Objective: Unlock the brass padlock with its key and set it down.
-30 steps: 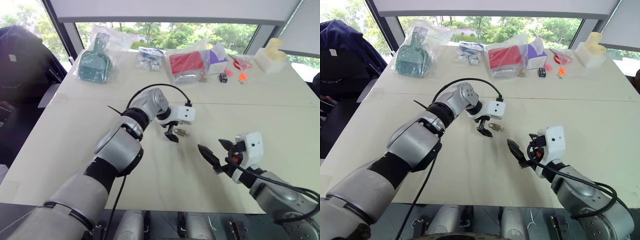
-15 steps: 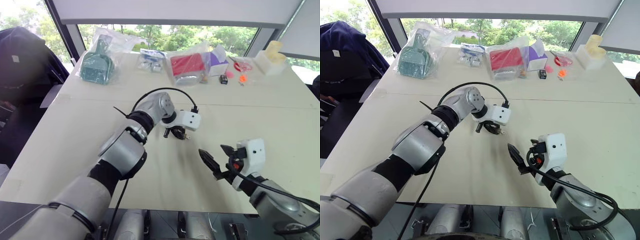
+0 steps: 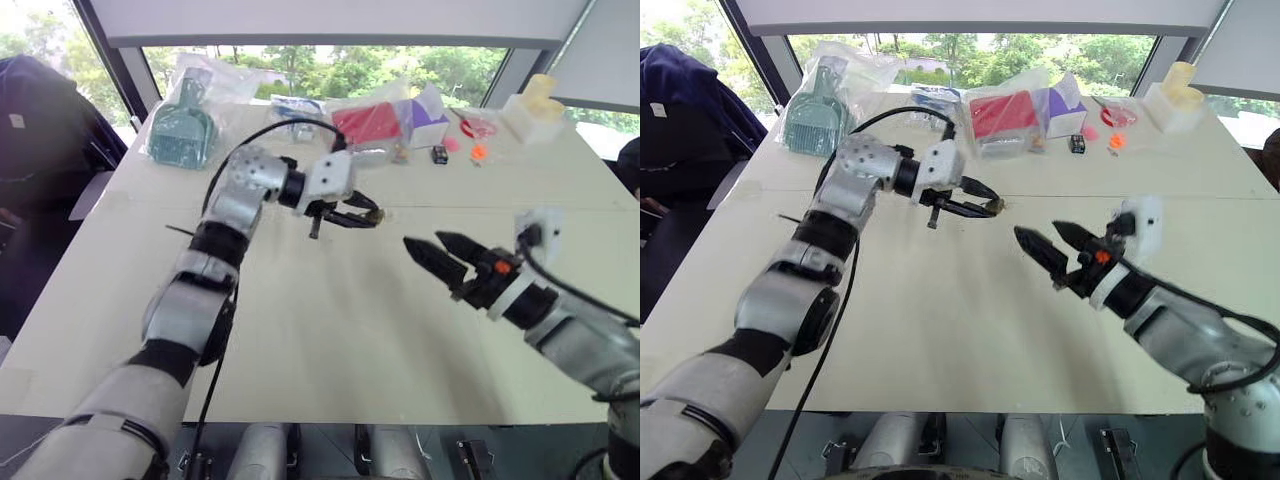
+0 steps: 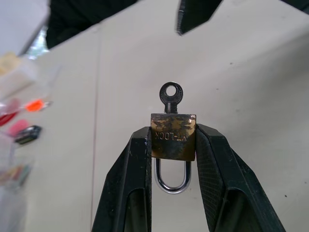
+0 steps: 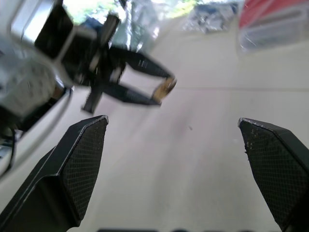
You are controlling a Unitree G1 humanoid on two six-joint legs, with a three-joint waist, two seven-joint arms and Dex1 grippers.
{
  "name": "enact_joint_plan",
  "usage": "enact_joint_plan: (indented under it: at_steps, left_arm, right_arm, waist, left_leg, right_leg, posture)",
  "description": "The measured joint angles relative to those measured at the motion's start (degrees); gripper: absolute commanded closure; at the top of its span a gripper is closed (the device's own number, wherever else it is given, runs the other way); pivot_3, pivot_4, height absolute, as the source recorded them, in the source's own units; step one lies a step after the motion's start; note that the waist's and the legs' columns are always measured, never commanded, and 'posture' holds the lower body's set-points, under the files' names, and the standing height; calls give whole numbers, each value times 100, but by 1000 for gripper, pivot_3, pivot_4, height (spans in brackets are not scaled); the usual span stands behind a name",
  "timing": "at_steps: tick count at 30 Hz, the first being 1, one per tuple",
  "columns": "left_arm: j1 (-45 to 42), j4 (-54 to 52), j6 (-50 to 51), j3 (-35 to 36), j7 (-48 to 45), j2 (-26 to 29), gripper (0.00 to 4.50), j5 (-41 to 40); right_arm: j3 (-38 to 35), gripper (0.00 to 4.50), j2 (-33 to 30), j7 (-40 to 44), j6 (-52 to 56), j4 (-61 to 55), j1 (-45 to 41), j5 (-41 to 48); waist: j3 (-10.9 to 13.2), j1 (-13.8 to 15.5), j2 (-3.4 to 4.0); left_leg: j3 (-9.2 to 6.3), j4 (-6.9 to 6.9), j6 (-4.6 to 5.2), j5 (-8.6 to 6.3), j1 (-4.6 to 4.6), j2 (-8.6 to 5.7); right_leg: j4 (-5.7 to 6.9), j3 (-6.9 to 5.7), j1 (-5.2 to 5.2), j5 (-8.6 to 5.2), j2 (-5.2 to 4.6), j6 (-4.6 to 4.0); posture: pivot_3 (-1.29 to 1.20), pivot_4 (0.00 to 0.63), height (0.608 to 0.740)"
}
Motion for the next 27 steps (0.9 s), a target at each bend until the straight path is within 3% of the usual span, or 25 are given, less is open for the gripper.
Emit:
enact_joint_plan:
  at_steps: [4,8,11,16,21,27]
  left_arm:
    - [742,-1424,358,-84,746,100,3829,56]
    - [778,-2047,531,-215,1282,110,3829,98]
    - [777,-2223,548,-282,1577,110,3829,105]
    - [781,-2378,550,-394,1697,241,3829,54]
    - [784,-2398,546,-454,1781,337,3829,-32]
    - [923,-2391,507,-548,1849,401,3829,-61]
  right_arm:
    - [311,0,3,21,-20,440,-496,268]
    - [572,0,1,78,-14,637,-674,275]
    - [792,954,3,100,-9,809,-766,131]
    - [874,3479,157,46,-95,905,-865,64]
    - [896,3479,374,-53,-215,930,-895,-23]
    - [908,407,457,8,-351,777,-752,-190]
  waist:
    - [1,15,-1]
    - [0,10,0]
    - [0,1,0]
    - [0,7,0]
    - [0,5,0]
    - [0,6,0]
  left_leg:
    - [0,3,-2,2,-2,-6]
    - [1,5,-2,2,1,-8]
    - [2,4,-2,2,2,-8]
    - [3,4,-3,3,3,-6]
    - [4,4,-3,3,2,-7]
    - [5,4,-3,3,2,-7]
  right_leg:
    - [0,-5,4,4,0,6]
    - [-2,-7,9,4,1,7]
    - [1,-7,8,7,4,13]
    - [3,-9,7,9,7,16]
    - [3,-8,7,9,8,17]
    - [2,-9,7,9,8,17]
  posture:
    - [0,150,740]
    - [0,150,740]
    - [0,150,740]
    - [0,150,740]
    - [0,150,740]
    - [0,150,740]
